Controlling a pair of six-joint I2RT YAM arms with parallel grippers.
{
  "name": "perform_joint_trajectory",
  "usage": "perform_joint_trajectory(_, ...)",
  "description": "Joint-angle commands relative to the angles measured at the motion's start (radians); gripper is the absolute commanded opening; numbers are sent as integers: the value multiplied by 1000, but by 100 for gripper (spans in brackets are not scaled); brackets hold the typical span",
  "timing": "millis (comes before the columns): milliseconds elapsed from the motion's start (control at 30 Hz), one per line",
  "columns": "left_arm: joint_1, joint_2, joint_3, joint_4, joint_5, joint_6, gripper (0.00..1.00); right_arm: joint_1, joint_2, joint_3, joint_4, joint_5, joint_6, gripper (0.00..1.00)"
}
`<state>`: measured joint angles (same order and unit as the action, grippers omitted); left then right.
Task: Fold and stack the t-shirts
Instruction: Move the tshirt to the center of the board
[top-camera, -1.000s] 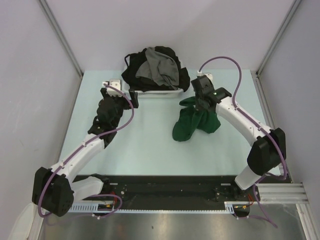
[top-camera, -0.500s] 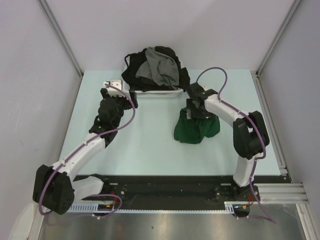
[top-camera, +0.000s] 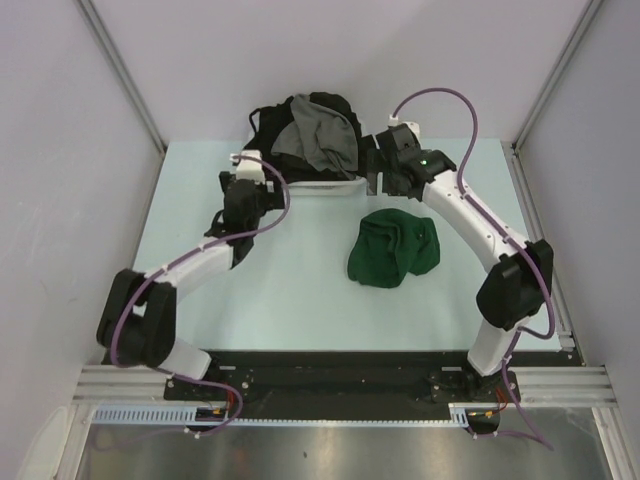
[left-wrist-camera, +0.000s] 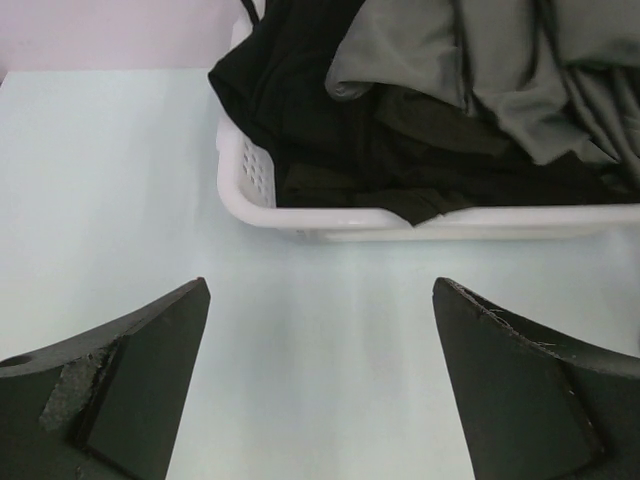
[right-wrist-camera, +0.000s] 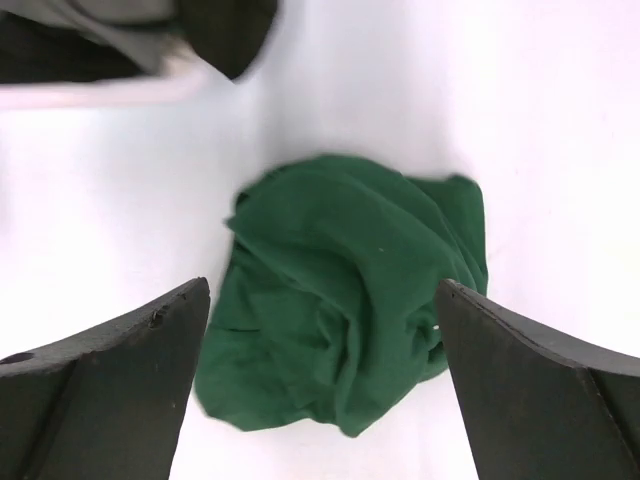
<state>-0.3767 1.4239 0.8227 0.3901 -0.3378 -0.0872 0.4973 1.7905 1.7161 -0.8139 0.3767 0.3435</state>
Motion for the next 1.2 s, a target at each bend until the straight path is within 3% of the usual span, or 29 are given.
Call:
perform_joint_trajectory(0,15,130,159,50,-87,-36,99,29,-82,74,-27,-2,-37,100)
perform_joint_trajectory(300,24,446,533,-57,-174,-86,98,24,-157,68,-47,-21,-87,100)
perform_joint_trajectory(767,192,564,593,-137,-147,-226,96,-5,-140,117,-76,-29,-98,100)
perform_joint_trajectory(1167,210,632,651,-186,-37,-295,93,-5,-99,275,-119,-19,-87,100)
